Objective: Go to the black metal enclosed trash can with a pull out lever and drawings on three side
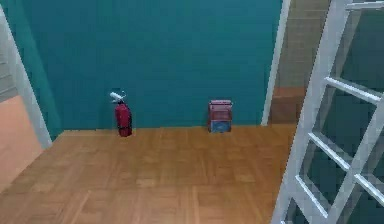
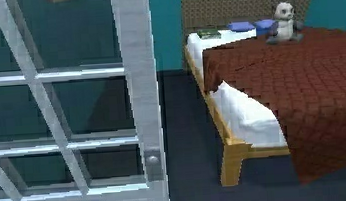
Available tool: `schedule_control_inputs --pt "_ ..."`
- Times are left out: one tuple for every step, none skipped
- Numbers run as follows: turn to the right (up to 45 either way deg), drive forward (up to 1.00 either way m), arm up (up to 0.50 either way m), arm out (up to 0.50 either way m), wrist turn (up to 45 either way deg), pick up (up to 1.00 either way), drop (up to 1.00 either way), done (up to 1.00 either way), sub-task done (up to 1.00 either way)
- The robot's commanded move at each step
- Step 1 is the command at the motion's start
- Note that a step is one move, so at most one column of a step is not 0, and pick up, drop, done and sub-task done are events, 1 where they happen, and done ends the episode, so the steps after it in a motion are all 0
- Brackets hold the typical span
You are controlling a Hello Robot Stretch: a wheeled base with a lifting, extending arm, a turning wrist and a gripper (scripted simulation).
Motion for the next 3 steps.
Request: schedule_control_inputs --pt "0.0 1.00 0.00 0.00 0.0 0.00 0.00 0.00 0.00" --pt "12.0 0.00 0.00 0.00 0.0 0.00 0.00 0.00 0.00" --pt "0.0 0.15 0.00 0.00 0.0 0.00 0.00 0.00 0.00"
